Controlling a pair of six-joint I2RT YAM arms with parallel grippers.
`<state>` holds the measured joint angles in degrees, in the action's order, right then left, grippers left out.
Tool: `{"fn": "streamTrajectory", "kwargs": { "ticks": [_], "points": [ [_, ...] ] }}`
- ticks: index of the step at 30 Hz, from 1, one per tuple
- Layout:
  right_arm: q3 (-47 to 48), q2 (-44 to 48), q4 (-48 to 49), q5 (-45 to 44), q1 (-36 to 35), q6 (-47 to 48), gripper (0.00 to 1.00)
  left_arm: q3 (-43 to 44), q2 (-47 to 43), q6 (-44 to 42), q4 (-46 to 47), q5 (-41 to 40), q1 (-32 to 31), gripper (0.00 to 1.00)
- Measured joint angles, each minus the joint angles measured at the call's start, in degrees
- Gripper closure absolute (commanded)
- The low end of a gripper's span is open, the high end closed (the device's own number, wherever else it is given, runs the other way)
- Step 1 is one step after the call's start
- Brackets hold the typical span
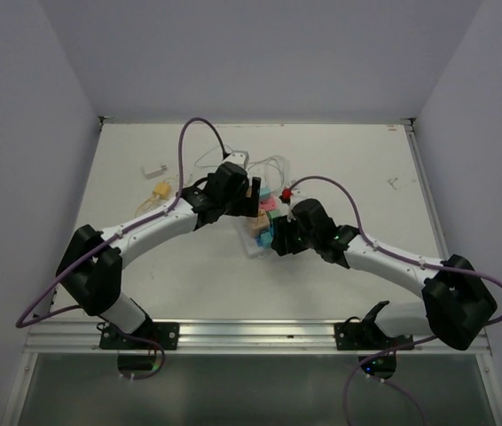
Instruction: Pull the plug off the socket
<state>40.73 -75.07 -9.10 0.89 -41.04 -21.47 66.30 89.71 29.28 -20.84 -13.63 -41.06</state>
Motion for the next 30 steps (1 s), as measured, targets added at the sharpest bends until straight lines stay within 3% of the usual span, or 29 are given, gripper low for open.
{"fn": "streamTrajectory", "kwargs": {
  "ticks": [12, 16, 19, 22, 23, 26, 30],
  "points": [
    [-0.6, -4.9, 11.1, -6.8, -6.6, -2.6, 0.46, -3.3, 3.2, 4.9, 2.3, 3.5, 0.0, 0.09],
    [-0.6, -7.2, 12.3, -8.2, -7.5, -3.4, 0.51, -4.5, 3.2, 6.7, 4.6, 4.7, 0.0, 0.12],
    [-0.6, -8.2, 13.0, -9.7, -7.7, -3.8, 0.58, -5.6, 3.2, 7.9, 6.6, 5.3, 0.0, 0.14],
    [-0.6, -8.8, 13.7, -10.9, -7.7, -4.0, 0.74, -6.3, 3.2, 9.3, 8.1, 5.6, 0.0, 0.16],
    [-0.6, -8.8, 13.9, -11.3, -7.7, -4.0, 0.84, -6.4, 3.3, 9.5, 8.5, 5.6, 0.0, 0.16],
    [-0.6, -8.8, 14.0, -12.0, -7.8, -4.0, 0.97, -7.1, 3.4, 10.8, 10.1, 5.6, 0.0, 0.18],
    [-0.6, -8.8, 13.9, -12.4, -8.1, -4.3, 1.00, -8.2, 3.5, 12.8, 12.0, 5.7, 0.0, 0.21]
  ]
}}
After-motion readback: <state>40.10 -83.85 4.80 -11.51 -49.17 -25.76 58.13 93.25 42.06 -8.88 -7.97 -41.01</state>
